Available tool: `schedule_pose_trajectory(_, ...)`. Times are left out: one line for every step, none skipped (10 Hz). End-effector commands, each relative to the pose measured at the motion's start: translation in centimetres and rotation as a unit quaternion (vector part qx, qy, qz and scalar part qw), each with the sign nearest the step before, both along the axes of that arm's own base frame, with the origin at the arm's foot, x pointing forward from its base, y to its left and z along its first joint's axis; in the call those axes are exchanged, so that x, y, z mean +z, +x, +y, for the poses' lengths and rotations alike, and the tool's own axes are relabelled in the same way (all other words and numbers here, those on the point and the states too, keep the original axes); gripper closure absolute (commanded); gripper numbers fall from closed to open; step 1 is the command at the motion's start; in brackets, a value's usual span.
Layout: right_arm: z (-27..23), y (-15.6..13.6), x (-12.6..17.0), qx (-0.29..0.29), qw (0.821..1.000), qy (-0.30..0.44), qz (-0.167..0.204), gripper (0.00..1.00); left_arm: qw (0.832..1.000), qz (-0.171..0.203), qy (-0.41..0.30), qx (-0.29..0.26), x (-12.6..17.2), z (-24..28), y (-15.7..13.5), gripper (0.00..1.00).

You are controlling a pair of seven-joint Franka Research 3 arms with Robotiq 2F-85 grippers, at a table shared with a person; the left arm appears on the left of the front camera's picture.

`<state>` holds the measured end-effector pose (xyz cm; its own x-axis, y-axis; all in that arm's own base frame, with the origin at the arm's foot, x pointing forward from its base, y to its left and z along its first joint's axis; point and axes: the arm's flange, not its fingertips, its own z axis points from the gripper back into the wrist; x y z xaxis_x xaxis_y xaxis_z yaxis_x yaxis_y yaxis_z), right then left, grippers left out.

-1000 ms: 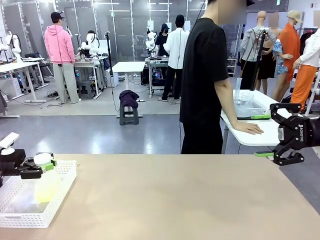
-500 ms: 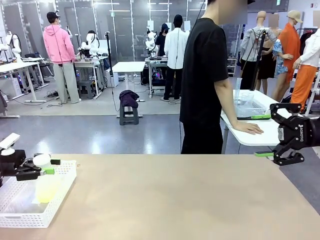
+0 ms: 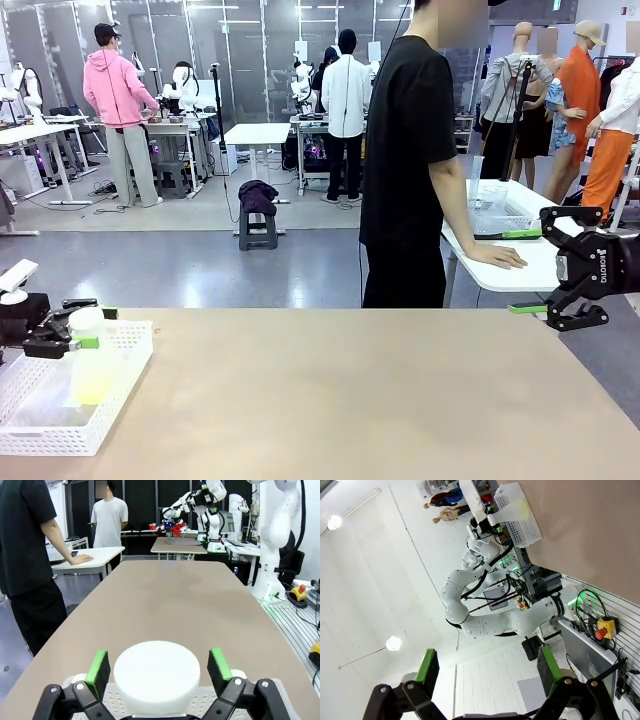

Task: Prepare the solutions needed for the experiment.
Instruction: When the human places the Big flask in the center of the table, pick up the Big flask and place it in the left Organizing basket.

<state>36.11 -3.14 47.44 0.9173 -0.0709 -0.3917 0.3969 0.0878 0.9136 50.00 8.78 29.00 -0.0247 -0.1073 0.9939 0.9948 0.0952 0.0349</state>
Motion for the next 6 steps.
schedule_pose_trajectory(0.08, 0.00, 0.16, -0.003, 1.000, 0.002, 0.003, 0.00, 1.000, 0.004, 0.020, -0.006, 0.16, -0.43, -0.80, 0.00)
schedule_pose_trajectory(0.08, 0.00, 0.16, -0.003, 1.000, 0.002, 0.003, 0.00, 1.000, 0.012, 0.027, -0.008, 0.03, -0.55, -0.75, 0.00)
schedule_pose_trajectory(0.08, 0.00, 0.16, -0.003, 1.000, 0.002, 0.003, 0.00, 0.999, 0.019, 0.031, -0.004, -0.02, -0.72, -0.73, 0.00)
schedule_pose_trajectory(0.08, 0.00, 0.16, -0.003, 1.000, 0.002, 0.003, 0.00, 1.000, 0.003, 0.004, -0.002, -0.05, -0.08, -0.32, 0.00)
schedule_pose_trajectory(0.08, 0.00, 0.16, -0.003, 1.000, 0.002, 0.003, 0.00, 1.000, 0.003, 0.004, -0.002, -0.05, -0.08, -0.32, 0.00)
schedule_pose_trajectory(0.08, 0.00, 0.16, -0.003, 1.000, 0.002, 0.003, 0.00, 1.000, 0.003, 0.004, -0.002, -0.05, -0.08, -0.32, 0.00)
